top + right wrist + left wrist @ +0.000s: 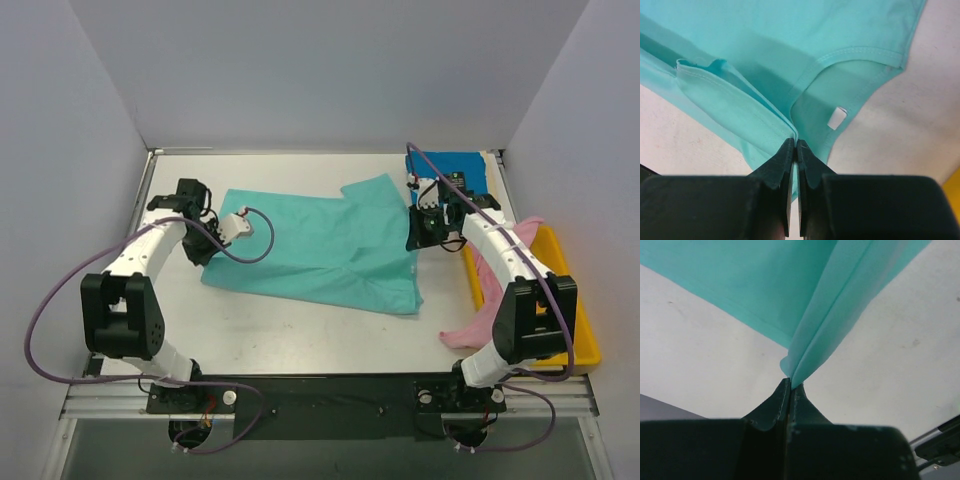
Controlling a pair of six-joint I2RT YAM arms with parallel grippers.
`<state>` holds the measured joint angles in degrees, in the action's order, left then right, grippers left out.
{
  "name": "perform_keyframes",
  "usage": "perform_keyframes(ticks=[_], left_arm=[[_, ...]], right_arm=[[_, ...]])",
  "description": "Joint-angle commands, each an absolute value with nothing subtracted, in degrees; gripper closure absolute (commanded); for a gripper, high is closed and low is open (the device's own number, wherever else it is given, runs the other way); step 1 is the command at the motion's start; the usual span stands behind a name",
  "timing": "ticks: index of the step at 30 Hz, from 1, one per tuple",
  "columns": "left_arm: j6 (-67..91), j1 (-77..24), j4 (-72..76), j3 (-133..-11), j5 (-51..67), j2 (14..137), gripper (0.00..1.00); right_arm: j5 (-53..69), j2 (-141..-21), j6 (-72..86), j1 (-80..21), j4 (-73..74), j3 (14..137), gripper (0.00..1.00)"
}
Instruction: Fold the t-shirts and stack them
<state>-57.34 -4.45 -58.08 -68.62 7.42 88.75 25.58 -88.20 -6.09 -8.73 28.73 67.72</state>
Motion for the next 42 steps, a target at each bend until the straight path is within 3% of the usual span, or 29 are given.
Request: perform_keyframes(ticks=[1,29,31,32,33,34,35,39,42], left_arm=[[-56.1,-5.1,-54.4,-76.5,5.2,93.7,1.00],[-52.5,-6.8,-48.3,-77.3,-2.1,103.8,1.00],[-51.7,-6.8,-47.6,-77.3,-3.0,103.9,0.89],[-51.2,-6.7,-47.4,-77.3,-4.1,103.9,0.79],[-50.0,-6.8,-46.2,-77.4,-4.7,104.1,0.67],[-48.6,-6.8,-45.3,-77.7,-6.7,104.1,0.49],[-47.4,-6.8,-43.9,-78.5,-7.9,104.2,0.30],[-40.9,-4.8,-42.4,-84.4,-10.1,102.8,0.20],[-40.7,-4.6,-45.8,-85.4,-4.2,99.7,0.25]], right_arm=[[26.0,-89.5,-8.6,-7.2,31.2,71.4,1.00],[24.4,-101.5,-10.6,-8.7,31.3,79.8,1.00],[22.9,-102.8,-10.3,-8.9,31.0,80.7,0.98],[20.6,-103.4,-9.7,-8.9,31.0,81.8,0.88],[19.0,-104.8,-8.3,-9.0,31.2,82.6,0.82],[14.9,-105.7,-7.2,-9.0,31.3,84.5,0.68],[12.7,-106.1,-4.9,-9.0,32.1,85.6,0.64],[5.0,-103.9,5.5,-8.4,36.0,90.8,0.58],[2.9,-97.6,11.1,-8.6,39.0,85.9,0.58]])
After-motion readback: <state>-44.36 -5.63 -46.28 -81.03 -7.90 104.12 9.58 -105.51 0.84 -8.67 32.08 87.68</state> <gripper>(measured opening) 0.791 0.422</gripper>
